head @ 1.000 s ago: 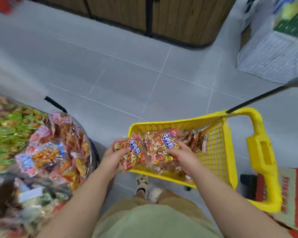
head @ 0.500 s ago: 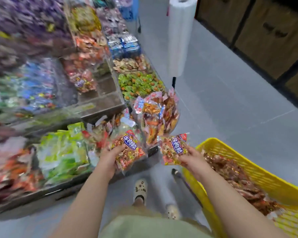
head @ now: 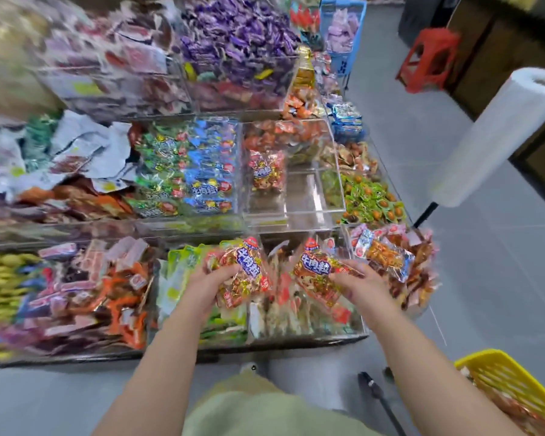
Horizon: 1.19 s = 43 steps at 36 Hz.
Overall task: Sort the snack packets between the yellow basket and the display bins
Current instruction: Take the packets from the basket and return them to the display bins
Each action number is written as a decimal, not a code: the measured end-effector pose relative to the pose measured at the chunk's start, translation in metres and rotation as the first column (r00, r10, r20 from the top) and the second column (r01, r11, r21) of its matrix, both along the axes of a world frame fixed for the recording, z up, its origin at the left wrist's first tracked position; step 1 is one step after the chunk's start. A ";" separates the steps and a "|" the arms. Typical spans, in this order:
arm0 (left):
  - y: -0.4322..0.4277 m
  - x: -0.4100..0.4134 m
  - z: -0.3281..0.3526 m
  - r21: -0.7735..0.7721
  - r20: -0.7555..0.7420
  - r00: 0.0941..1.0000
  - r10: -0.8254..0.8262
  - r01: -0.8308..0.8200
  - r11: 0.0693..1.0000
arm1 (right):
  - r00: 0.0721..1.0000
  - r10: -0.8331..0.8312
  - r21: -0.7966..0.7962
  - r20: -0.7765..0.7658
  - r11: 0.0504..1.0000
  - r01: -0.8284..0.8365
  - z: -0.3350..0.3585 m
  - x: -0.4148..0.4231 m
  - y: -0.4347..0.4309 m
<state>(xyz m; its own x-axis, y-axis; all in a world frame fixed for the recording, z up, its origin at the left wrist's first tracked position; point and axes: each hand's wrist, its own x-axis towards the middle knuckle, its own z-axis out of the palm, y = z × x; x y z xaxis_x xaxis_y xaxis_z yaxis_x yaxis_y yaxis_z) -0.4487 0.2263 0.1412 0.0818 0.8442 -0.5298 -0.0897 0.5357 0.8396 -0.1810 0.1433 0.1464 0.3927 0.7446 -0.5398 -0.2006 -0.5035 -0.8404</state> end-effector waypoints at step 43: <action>0.259 0.018 0.089 0.078 0.187 0.982 0.020 -0.035 0.996 | 0.895 0.258 -0.044 0.364 0.964 -0.261 -0.090 -0.008 0.361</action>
